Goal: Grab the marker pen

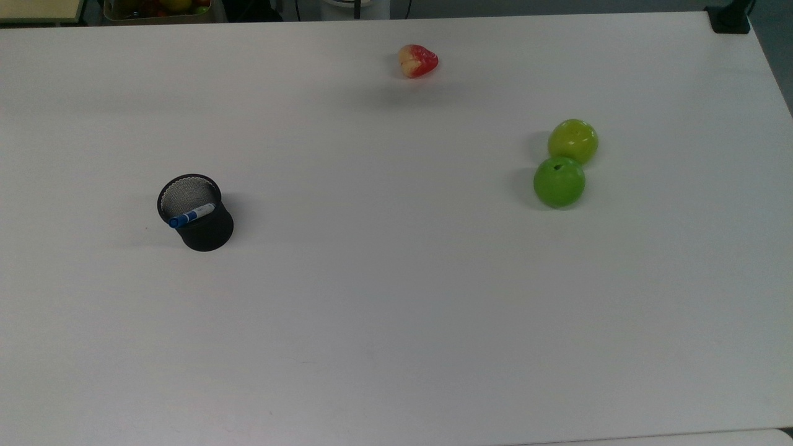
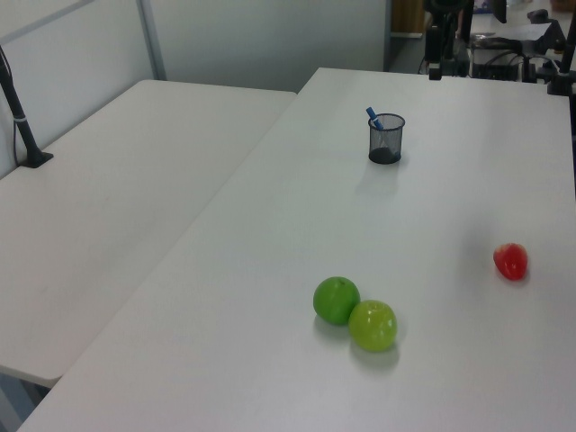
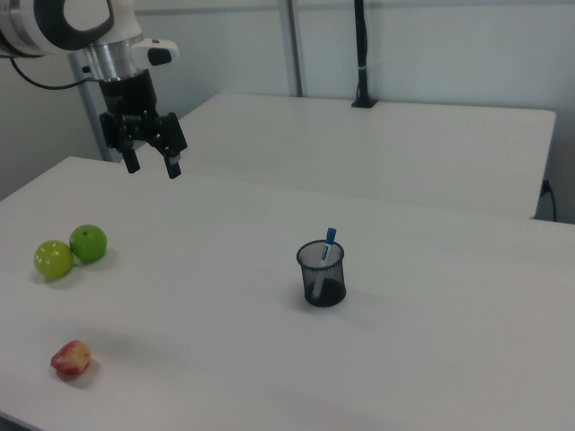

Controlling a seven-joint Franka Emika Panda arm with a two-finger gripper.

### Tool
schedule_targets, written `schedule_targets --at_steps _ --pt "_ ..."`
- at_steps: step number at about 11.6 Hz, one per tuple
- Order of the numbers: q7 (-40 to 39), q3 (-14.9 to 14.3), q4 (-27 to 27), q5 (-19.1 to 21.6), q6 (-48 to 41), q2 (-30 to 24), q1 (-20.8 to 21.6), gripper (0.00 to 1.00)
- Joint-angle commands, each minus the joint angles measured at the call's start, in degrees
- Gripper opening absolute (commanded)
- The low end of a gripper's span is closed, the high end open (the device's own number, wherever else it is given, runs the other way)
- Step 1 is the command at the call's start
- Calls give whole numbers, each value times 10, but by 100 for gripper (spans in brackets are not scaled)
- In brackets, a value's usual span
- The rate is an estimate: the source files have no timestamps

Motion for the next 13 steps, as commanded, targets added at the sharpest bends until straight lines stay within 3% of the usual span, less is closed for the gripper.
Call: schedule_targets --at_steps 1,9,13 --pt "7 -7 -7 0 -6 -8 4 100" --pt "-19 -10 -6 0 -6 -7 -3 100" --pt "-57 -10 -3 4 -1 2 -51 100"
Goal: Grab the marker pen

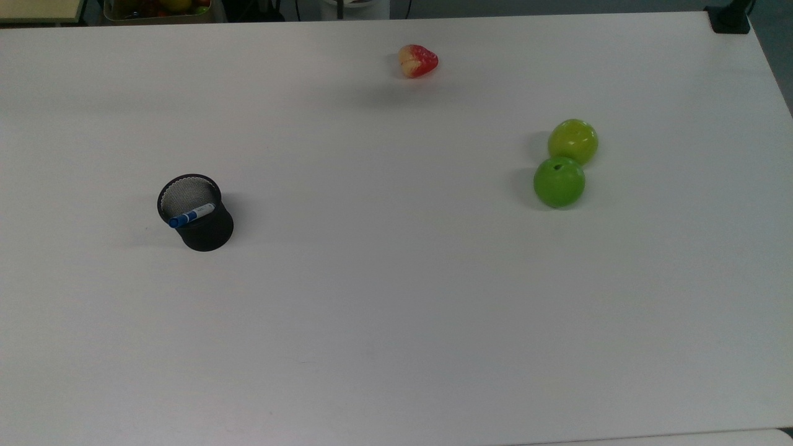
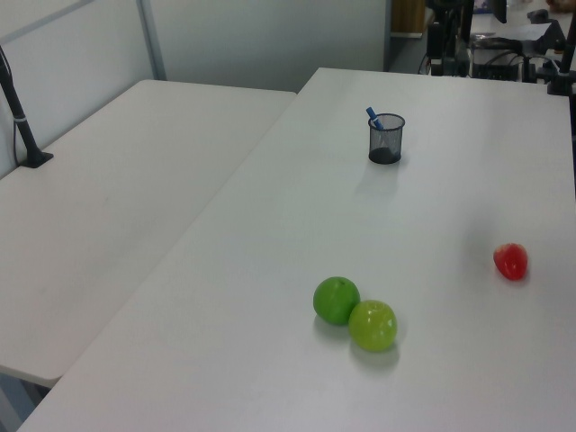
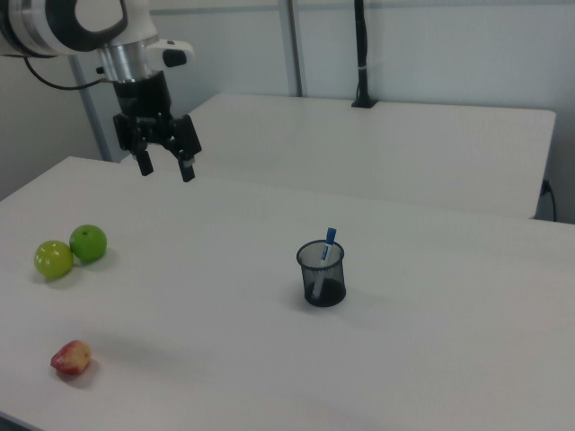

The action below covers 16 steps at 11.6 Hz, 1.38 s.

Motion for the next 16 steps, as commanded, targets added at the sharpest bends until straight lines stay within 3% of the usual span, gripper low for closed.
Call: schedule_targets --at_steps 1,4,8,16 --pt "-48 -5 -4 4 18 1 -39 100" --pt "-78 -5 -4 6 31 8 -76 100" --pt "-81 -4 -8 12 88 31 -91 100" --pt "-72 -4 -19 10 326 133 -118 100"
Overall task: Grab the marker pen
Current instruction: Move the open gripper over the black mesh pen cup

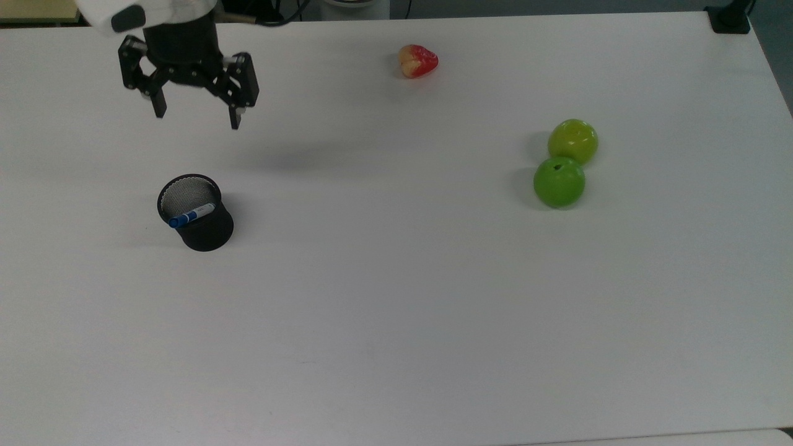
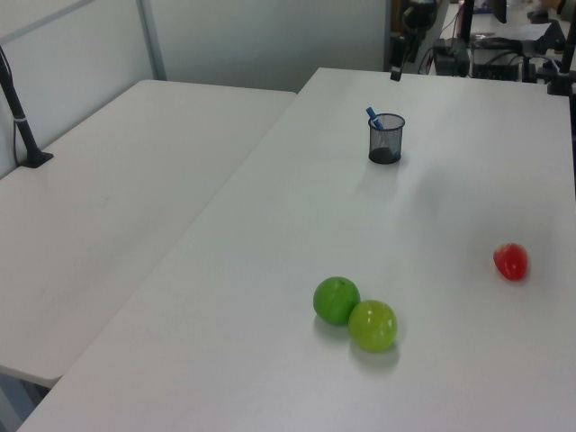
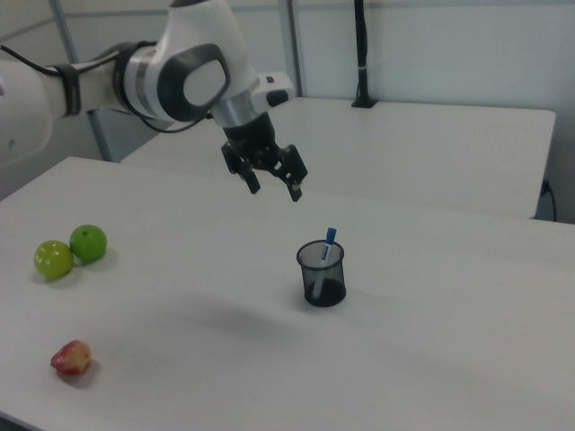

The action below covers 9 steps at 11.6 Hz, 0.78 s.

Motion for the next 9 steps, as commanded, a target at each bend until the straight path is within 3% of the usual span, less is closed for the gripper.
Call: schedule_targets --at_steps 1,5,9 --pt "-7 -2 -9 5 91 40 -11 100" --pt "-7 -3 -10 7 177 86 -22 99" --pt "-7 -3 -10 7 237 122 -31 78"
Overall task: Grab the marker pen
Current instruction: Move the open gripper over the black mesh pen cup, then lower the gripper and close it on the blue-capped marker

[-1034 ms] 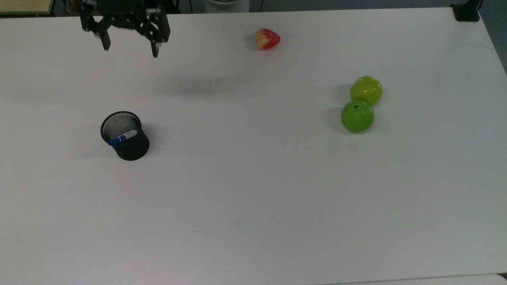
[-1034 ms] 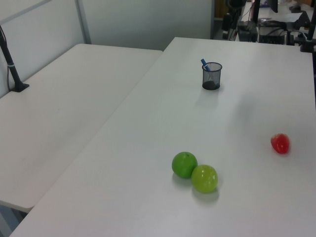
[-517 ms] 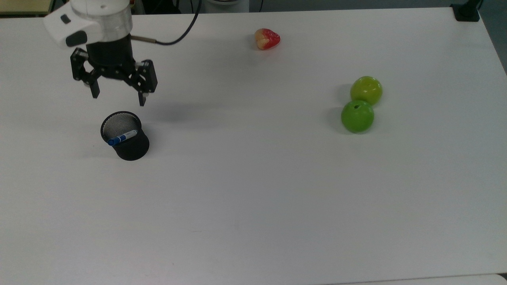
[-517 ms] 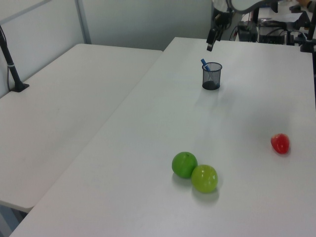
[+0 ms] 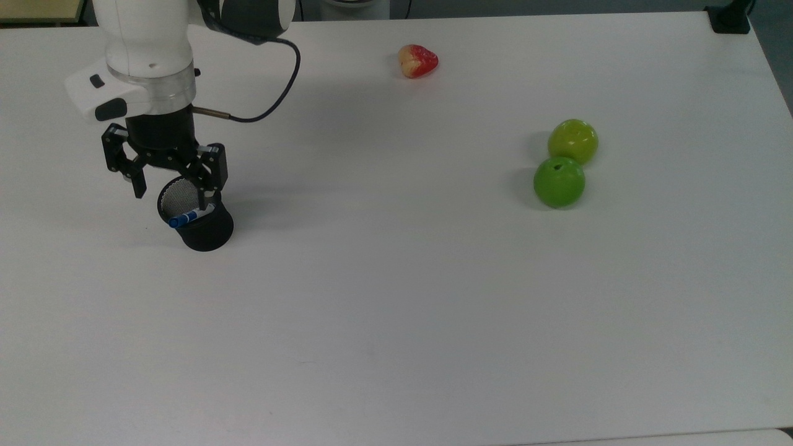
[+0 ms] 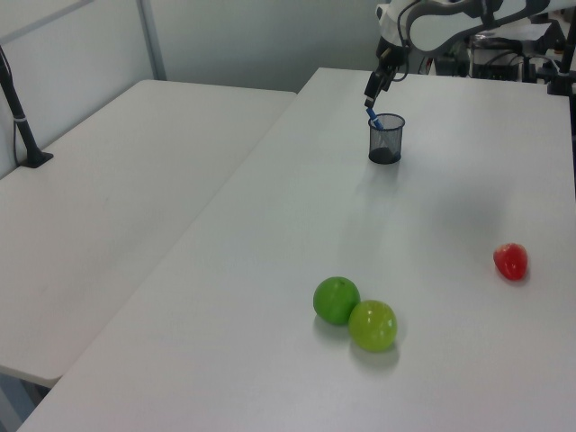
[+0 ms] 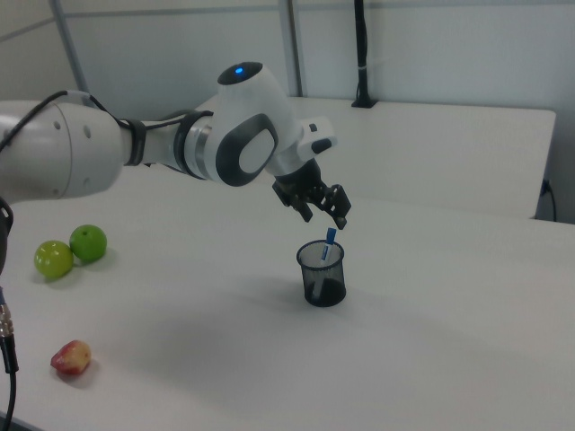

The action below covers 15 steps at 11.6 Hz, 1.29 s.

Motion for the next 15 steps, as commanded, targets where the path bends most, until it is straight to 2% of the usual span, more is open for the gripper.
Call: schedule_targets --at_steps 1,2,4,9,13,15 --pt "-7 -3 -6 6 43 19 1 71" --pt "-8 -3 -6 5 46 21 1 61" --pt "-8 -3 -8 4 47 22 2 51" --pt "-9 -3 -12 2 47 22 1 41" --pt "-12 -3 -12 2 47 22 1 38" --pt "-13 -3 -12 2 47 22 0 25"
